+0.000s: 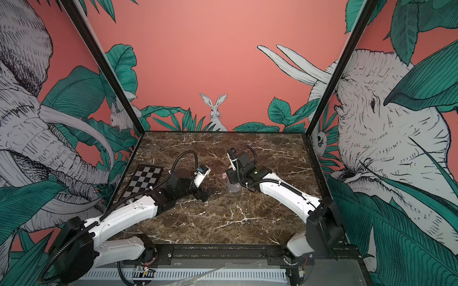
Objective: Assemble the baby bottles
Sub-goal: Close the lid on the baby bottle.
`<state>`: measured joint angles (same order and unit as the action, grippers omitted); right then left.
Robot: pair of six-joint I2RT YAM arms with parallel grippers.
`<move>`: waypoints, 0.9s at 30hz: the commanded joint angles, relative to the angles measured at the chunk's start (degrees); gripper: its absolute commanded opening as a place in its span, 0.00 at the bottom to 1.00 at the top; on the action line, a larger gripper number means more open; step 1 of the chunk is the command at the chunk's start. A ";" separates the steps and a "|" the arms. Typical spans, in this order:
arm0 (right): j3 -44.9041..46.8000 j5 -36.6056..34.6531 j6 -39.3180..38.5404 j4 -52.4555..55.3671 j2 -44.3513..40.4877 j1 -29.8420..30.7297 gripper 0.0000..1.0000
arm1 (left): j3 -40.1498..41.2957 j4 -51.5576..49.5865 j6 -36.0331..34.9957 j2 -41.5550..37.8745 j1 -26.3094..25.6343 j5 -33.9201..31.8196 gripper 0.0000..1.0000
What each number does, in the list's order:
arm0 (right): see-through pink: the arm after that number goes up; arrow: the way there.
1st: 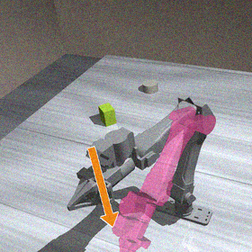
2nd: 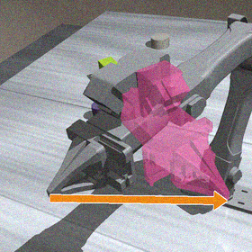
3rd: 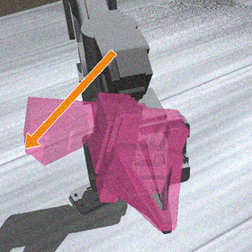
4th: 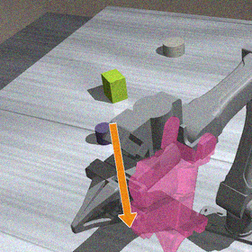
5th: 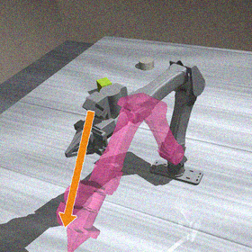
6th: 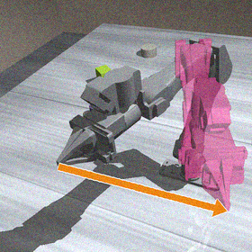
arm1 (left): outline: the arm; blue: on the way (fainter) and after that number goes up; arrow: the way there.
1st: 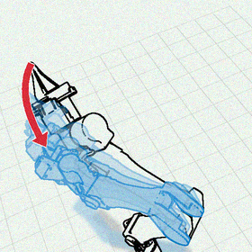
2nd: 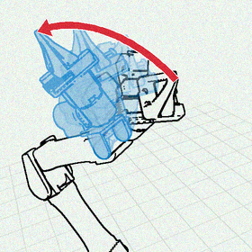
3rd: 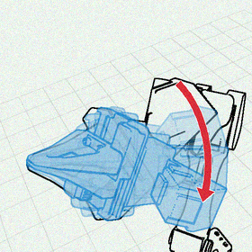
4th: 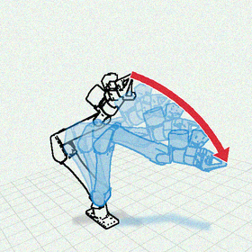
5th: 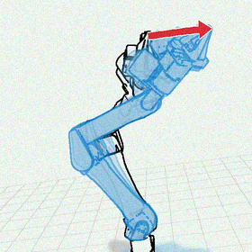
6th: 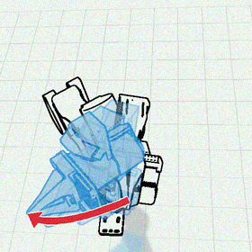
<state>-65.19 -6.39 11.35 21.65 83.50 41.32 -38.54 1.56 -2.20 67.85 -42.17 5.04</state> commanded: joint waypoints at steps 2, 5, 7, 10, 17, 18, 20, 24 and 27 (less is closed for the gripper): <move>1.39 -0.02 0.36 -2.47 -1.30 0.34 0.64 | -1.24 -0.40 -0.44 -1.66 0.47 0.05 0.99; 2.41 -0.46 -0.19 -3.01 -1.41 0.38 0.64 | -0.92 -0.07 -0.55 -1.93 0.42 -0.20 0.99; 2.31 -0.77 -0.31 -2.82 -1.12 0.34 0.64 | -1.07 -0.07 -0.48 -1.67 0.42 -0.09 1.00; 1.88 -0.85 -0.41 -2.09 -0.65 0.34 0.65 | -1.27 -0.07 -0.45 -1.50 0.42 0.33 1.00; 6.99 -0.93 -1.10 -4.80 -3.24 0.35 0.66 | -1.09 -0.24 -0.67 -1.68 0.42 -0.29 0.99; 6.93 -1.37 -1.01 -4.49 -3.11 0.42 0.66 | -1.22 -0.16 -0.63 -1.52 0.42 -0.28 0.99; 6.53 -1.09 -1.16 -3.99 -2.51 0.39 0.67 | -1.58 -0.09 -0.61 -1.00 0.42 0.07 0.99; 6.22 -0.46 -1.49 -4.07 -1.53 0.43 0.68 | -2.15 -0.07 -0.75 -0.34 0.42 0.64 1.00; 5.91 -0.55 -1.77 -4.26 -0.77 0.43 0.68 | -2.15 -0.07 -0.75 -0.53 0.42 0.44 0.99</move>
<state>-59.57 -6.61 10.46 15.73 81.03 41.54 -38.61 1.54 -2.57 67.57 -42.17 5.13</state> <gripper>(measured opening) 0.683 0.995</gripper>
